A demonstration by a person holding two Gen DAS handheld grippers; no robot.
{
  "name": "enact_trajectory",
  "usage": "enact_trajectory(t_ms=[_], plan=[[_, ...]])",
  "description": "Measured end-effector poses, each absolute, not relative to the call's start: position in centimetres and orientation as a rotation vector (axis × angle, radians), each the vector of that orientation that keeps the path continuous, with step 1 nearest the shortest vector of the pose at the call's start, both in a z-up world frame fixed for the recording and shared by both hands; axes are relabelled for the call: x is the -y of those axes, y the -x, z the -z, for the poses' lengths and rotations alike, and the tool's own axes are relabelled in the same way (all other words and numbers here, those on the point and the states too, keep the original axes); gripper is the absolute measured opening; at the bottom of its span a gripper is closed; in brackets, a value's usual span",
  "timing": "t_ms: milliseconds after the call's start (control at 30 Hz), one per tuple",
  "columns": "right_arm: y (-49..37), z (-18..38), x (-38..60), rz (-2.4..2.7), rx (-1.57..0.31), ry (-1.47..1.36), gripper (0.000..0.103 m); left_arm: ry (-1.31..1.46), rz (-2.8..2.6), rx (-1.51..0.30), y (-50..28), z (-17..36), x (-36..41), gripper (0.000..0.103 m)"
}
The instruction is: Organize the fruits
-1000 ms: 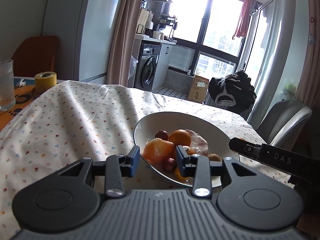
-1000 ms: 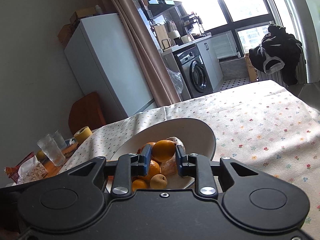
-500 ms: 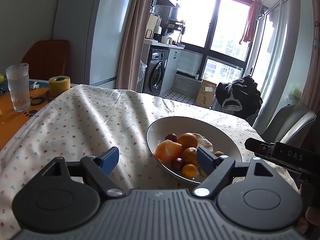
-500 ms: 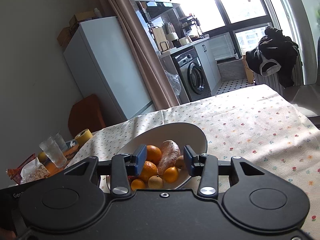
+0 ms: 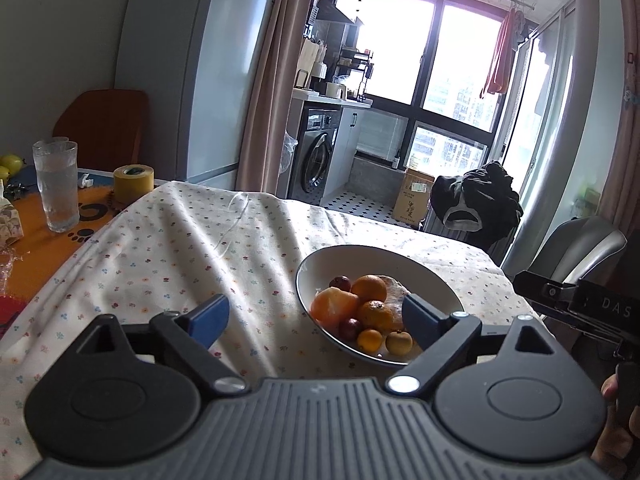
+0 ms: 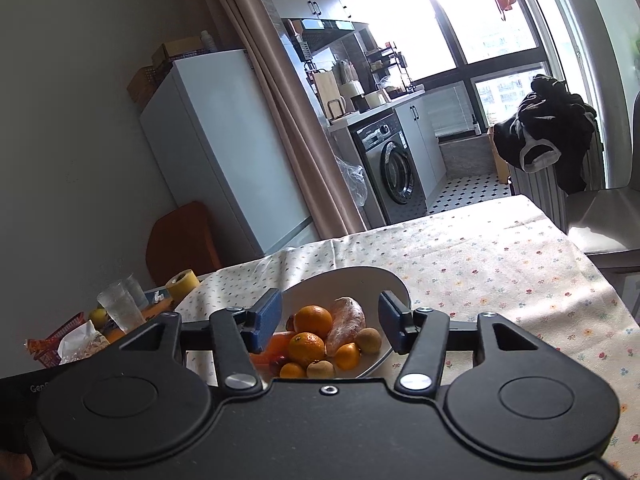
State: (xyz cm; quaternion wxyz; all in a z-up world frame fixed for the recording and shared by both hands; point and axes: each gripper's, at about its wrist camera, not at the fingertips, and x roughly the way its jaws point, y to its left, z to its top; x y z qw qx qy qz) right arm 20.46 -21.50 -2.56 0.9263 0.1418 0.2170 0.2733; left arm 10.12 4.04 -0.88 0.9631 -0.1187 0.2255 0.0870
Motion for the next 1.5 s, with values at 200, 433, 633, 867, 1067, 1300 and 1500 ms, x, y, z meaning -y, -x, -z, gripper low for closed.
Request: enact_trajectory(t_ms=[200,433,633,867,1067,1300,1500], plan=[[-19.7,1.2,22.4,-0.570,-0.441,-0.312,0.055,0.252,-0.163,-0.472,-9.1,-0.4,-4.3,0.095],[-18.3,0.1,23.3,-0.577,-0.428,-0.289,0.064,0.238,-0.169,-0.438,-7.0,-2.2,-4.2,0.098],[-17.1,-0.9,22.9,-0.594,-0.437,-0.225,0.085,0.215,-0.158,-0.463,-5.8,-2.8,-4.2,0.101],[-15.6,-1.7,22.2,-0.628,-0.468,-0.157,0.103,0.193,-0.130,-0.483,-4.4,-3.5,-4.1,0.103],[-14.8,-2.2,22.8,-0.663,-0.518,-0.132,0.103,0.165,-0.099,-0.489,-3.5,-3.8,-3.7,0.103],[-13.5,-1.9,23.8,-0.663,-0.575,-0.063,0.103,0.147,-0.055,-0.513,-3.2,-3.4,-3.3,0.103],[-13.2,-1.7,24.6,-0.642,-0.587,-0.055,0.103,0.137,-0.058,-0.539,-3.3,-2.7,-3.3,0.103]])
